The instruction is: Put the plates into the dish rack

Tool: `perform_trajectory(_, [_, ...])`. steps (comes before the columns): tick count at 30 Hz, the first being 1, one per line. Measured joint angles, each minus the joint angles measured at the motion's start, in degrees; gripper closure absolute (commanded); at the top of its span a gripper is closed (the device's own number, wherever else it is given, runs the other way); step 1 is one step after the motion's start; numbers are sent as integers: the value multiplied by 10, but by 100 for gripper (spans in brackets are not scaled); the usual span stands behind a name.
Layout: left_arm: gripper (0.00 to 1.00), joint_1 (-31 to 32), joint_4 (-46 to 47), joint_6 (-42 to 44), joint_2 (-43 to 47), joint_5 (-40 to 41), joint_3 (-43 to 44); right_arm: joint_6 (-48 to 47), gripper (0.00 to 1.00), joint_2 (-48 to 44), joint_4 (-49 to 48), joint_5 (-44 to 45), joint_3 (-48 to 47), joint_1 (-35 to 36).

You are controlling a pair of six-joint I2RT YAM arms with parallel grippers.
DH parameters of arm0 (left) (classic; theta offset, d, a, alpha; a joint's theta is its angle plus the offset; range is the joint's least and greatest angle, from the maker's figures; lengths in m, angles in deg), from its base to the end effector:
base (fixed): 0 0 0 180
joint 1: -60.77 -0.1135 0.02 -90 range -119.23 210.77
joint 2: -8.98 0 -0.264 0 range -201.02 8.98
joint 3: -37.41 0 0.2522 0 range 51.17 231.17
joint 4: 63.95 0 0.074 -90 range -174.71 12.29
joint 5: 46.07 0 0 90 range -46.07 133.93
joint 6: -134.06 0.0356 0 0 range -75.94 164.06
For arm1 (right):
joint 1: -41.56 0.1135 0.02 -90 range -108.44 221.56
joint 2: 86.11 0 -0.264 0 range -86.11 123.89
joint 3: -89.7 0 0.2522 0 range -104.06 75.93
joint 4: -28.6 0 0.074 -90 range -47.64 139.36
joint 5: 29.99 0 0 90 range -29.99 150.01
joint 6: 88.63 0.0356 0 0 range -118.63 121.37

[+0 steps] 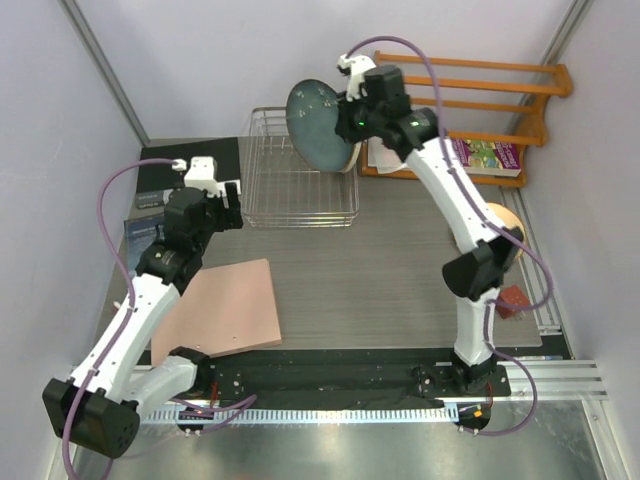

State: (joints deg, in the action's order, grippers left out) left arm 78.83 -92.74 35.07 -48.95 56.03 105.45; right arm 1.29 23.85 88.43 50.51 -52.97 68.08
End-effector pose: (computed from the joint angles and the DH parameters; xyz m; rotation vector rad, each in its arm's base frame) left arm 0.2221 -0.0646 0.3466 0.0061 1.8911 -0.1221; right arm 0.3727 0.1925 0.4482 -0.5772 1.9858 0.4558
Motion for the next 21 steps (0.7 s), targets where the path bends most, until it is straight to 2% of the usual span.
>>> perform_trajectory(4, [24,-19,-17,-21,30,10,-14,36,99,111,-64,158,-81,43])
perform_trajectory(8, [24,-26,-13,-31,62,12,-50,44,99,192,-134,295,-105,66])
perform_trajectory(21, [24,-35,-11,-60,81,-9,-116,-92,99,266,-320,508,-134,110])
